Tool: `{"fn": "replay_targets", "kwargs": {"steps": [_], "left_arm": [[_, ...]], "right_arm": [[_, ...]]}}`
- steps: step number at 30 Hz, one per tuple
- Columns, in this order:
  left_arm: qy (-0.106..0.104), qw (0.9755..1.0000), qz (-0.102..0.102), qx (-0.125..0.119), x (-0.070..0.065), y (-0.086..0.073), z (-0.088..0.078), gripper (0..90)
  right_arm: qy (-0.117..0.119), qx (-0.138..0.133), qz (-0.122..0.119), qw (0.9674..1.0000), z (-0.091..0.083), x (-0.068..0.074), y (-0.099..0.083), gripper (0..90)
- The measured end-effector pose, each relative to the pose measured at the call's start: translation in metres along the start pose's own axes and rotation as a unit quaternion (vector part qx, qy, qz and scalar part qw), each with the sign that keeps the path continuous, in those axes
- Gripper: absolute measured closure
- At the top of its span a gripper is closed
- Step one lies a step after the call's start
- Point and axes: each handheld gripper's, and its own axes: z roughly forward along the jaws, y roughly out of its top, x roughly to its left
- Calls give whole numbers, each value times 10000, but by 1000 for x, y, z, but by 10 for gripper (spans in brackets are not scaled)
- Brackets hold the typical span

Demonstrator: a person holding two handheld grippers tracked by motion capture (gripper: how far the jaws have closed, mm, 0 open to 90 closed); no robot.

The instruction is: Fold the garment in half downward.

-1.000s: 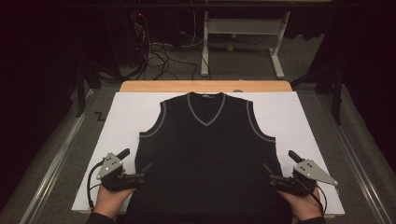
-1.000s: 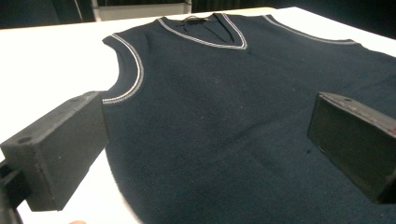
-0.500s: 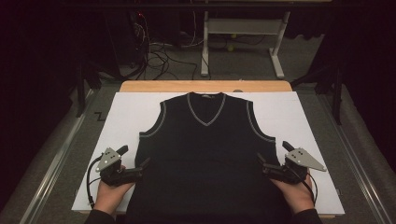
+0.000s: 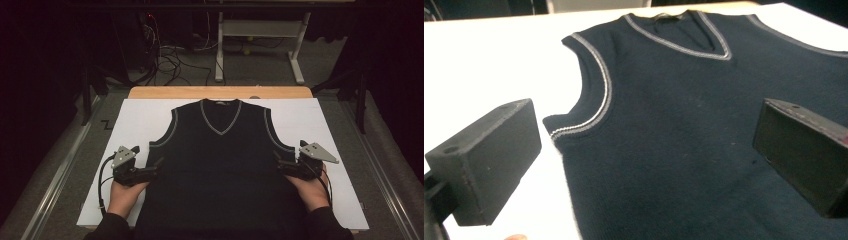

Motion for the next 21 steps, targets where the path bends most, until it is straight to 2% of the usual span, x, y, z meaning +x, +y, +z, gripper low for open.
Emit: {"fn": "replay_targets", "kwargs": {"steps": [3, 5, 9, 10, 11, 13, 15, 19, 21], "left_arm": [[49, 9996, -2, 265, 2, -2, 6, 0], [271, 9986, -23, 461, 4, -2, 8, 0], [322, 9981, -118, 513, 9, -4, 5, 15], [357, 9976, -81, 584, 9, -5, 3, 17], [357, 9976, -81, 584, 9, -5, 3, 21], [495, 9967, -85, 642, 11, -7, 2, 22], [478, 9961, -212, 715, 14, -8, 2, 22], [427, 9939, -245, 992, 16, -10, 5, 92], [377, 9934, -281, 1042, 16, -11, 6, 117]], "right_arm": [[-68, 63, 22, 10000, 3, -4, 1, 0], [-97, 116, -13, 9999, 4, -5, 1, 0], [-80, 224, -96, 9997, 4, -5, 0, 0], [-88, 300, -223, 9993, 3, -5, -1, 0], [-88, 300, -223, 9993, 3, -5, -1, 0], [-87, 369, -270, 9989, 0, -9, -2, 0], [-104, 398, -262, 9988, -1, -11, -3, 1], [-177, 640, -187, 9976, -5, -17, -11, 12], [-189, 709, -129, 9972, -8, -19, -13, 32]]}}
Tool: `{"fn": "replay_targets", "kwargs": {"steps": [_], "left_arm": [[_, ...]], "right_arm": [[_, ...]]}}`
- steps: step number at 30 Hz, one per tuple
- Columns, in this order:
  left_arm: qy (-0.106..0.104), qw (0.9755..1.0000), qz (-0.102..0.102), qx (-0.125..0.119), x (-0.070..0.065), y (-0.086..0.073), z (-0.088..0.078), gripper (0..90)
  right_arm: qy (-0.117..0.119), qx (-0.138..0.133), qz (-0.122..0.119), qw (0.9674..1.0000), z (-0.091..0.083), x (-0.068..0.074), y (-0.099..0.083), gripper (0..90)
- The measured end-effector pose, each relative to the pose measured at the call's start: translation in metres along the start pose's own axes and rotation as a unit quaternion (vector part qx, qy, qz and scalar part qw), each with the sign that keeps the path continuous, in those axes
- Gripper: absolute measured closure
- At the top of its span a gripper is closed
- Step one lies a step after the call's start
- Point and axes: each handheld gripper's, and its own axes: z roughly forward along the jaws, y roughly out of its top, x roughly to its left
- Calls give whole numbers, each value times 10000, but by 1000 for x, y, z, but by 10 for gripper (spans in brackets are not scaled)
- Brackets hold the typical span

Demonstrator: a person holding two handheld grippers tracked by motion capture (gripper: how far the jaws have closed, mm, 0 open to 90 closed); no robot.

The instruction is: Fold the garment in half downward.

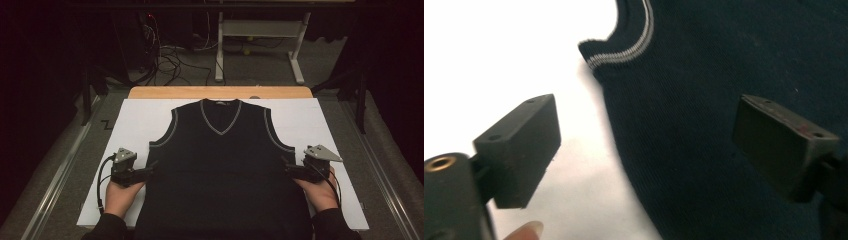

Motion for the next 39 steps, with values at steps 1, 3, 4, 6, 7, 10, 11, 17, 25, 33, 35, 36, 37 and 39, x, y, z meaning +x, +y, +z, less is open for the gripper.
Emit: {"fn": "replay_targets", "kwargs": {"steps": [1, 3, 4, 6, 7, 10, 11, 17, 25, 33, 35, 36, 37, 39], "left_arm": [[-20, 9999, -30, 125, 0, 0, 2, 124], [-45, 9998, -43, 169, 0, -1, 2, 126], [-69, 9998, -37, 202, 0, -1, 2, 145], [-90, 9997, 18, 214, 0, -3, 3, 217], [-91, 9997, 42, 229, 0, -3, 3, 226], [-136, 9994, 5, 303, 3, -5, 3, 278], [-136, 9994, 5, 303, 3, -5, 3, 291], [-72, 9987, -13, 509, 2, -6, 6, 429], [-3, 9984, 42, 564, -1, -5, 11, 482], [-220, 9981, -277, 514, 5, -1, 13, 476], [-221, 9979, -264, 541, 3, -1, 13, 481], [-255, 9978, -279, 550, 3, -1, 13, 482], [-276, 9976, -295, 560, 3, -2, 12, 482], [-184, 9978, -107, 621, -2, -3, 11, 519]], "right_arm": [[-3, 67, 14, 10000, -1, -1, -1, 41], [4, 117, 15, 9999, -1, -1, -2, 51], [13, 170, 24, 9999, -1, -2, -3, 66], [27, 373, -28, 9993, 0, 0, -6, 102], [29, 439, -72, 9990, 1, 1, -7, 120], [96, 610, -120, 9980, 3, 4, -8, 160], [96, 610, -120, 9980, 3, 4, -8, 160], [115, 932, 16, 9956, 6, 4, -9, 229], [227, 1171, 318, 9924, 12, 1, -6, 334], [269, 1218, 481, 9910, 13, 2, -4, 354], [250, 1231, 431, 9911, 12, 1, -5, 359], [248, 1228, 449, 9911, 11, 1, -6, 360], [248, 1228, 449, 9911, 11, 1, -6, 360], [222, 1193, 398, 9918, 7, 2, -9, 392]]}}
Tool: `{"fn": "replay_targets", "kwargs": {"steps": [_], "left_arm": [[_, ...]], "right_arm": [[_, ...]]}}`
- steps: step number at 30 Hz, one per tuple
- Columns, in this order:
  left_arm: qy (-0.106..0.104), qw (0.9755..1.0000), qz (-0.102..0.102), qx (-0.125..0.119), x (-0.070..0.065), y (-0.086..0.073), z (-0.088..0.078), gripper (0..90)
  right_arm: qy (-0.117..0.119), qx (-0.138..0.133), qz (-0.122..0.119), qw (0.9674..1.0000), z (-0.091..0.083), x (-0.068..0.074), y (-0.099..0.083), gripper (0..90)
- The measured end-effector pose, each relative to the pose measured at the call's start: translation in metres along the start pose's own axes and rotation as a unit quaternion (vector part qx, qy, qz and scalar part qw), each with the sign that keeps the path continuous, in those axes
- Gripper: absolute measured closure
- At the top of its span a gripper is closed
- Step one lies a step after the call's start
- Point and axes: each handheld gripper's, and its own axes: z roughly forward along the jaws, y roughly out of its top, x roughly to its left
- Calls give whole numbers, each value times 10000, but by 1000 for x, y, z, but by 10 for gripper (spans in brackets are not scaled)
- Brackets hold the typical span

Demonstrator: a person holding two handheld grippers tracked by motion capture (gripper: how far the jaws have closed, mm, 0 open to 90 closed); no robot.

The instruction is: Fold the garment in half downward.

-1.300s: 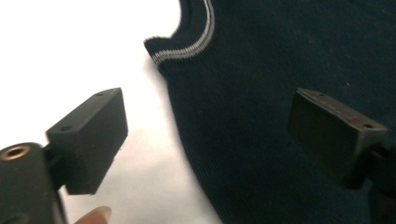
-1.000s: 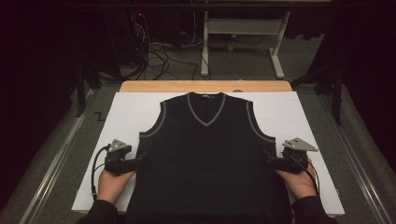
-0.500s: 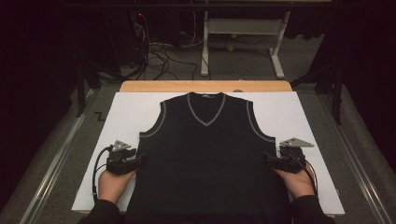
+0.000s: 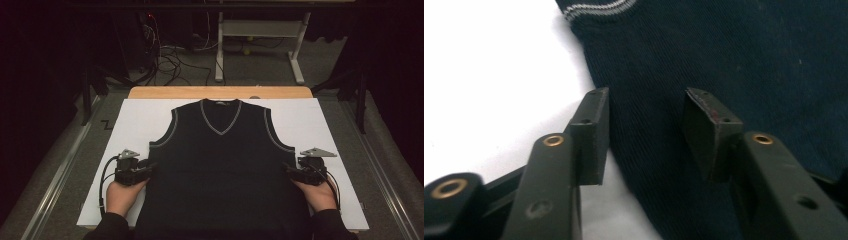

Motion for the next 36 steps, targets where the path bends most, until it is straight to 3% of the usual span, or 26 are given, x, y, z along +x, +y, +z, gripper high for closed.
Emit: {"fn": "replay_targets", "kwargs": {"steps": [3, 9, 11, 12, 16, 23, 30, 36], "left_arm": [[69, 9999, 68, 38, -2, 0, 0, 548], [-80, 9998, 151, 39, -4, -2, 0, 741], [-74, 9998, 173, 37, -5, -2, 0, 751], [-73, 9998, 191, 38, -6, -2, 0, 765], [-100, 9998, 186, 33, -5, -2, 0, 778], [-104, 9997, 212, -112, -4, -2, -3, 794], [-168, 9988, 177, -430, -1, -1, -15, 795], [-177, 9984, 212, -491, 1, -1, -20, 795]], "right_arm": [[-13, -6, 2, 10000, -1, 1, -1, 426], [134, -9, -76, 9999, 0, 7, 1, 617], [140, -11, -71, 9999, 0, 7, 1, 634], [188, -15, -96, 9998, -1, 7, 1, 708], [283, -18, -175, 9994, 0, 10, 1, 808], [273, -115, -353, 9989, -2, 11, 1, 855], [269, -406, -339, 9982, -11, 8, 2, 866], [306, -555, -379, 9973, -17, 6, 2, 865]]}}
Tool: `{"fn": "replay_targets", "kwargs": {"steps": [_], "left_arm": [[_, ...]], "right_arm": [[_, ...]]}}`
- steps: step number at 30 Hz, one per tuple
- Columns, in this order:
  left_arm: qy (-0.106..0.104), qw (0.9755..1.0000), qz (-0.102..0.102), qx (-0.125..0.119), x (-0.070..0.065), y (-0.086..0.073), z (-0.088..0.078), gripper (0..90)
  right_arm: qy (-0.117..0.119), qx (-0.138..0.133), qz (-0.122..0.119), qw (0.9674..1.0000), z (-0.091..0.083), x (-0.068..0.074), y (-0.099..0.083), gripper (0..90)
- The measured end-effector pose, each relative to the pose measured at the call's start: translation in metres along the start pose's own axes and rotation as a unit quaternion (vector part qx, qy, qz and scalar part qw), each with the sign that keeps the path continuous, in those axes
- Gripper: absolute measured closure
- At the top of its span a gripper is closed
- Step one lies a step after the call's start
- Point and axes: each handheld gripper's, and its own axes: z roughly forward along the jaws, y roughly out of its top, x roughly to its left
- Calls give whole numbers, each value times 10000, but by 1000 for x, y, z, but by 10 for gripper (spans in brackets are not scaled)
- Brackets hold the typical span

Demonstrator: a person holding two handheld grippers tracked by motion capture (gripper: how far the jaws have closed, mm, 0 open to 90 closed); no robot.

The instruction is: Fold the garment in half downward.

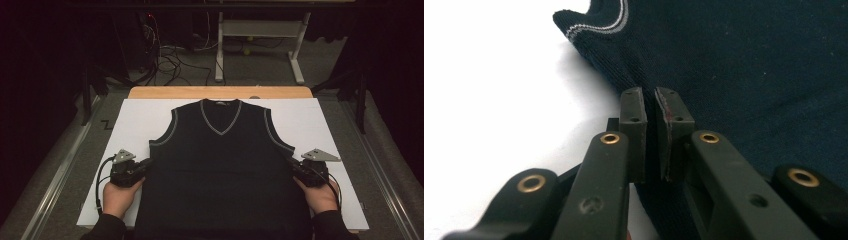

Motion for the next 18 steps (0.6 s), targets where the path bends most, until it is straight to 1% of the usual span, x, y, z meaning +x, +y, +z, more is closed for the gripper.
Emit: {"fn": "replay_targets", "kwargs": {"steps": [4, 5, 7, 11, 14, 16, 17, 18], "left_arm": [[-25, 10000, 6, -61, 0, -1, -4, 795], [-36, 10000, 12, -81, 0, -1, -5, 795], [-92, 9998, -59, -165, 1, -1, -10, 795], [-129, 9997, -61, -193, 0, -2, -12, 795], [-199, 9995, -110, -236, 0, -4, -17, 795], [-209, 9994, -75, -262, -3, -6, -22, 795], [-220, 9993, -34, -306, -6, -7, -27, 795], [-220, 9993, -34, -306, -6, -7, -27, 795]], "right_arm": [[52, -107, 28, 9999, -6, -3, -2, 865], [50, -118, 0, 9999, -7, -3, -2, 865], [65, -125, -1, 9999, -9, -3, -3, 865], [140, -194, 45, 9997, -14, -4, -5, 864], [192, -236, 73, 9995, -17, -4, -6, 863], [232, -283, 83, 9993, -21, -4, -8, 863], [249, -330, 77, 9991, -26, -3, -10, 864], [249, -330, 77, 9991, -26, -3, -10, 864]]}}
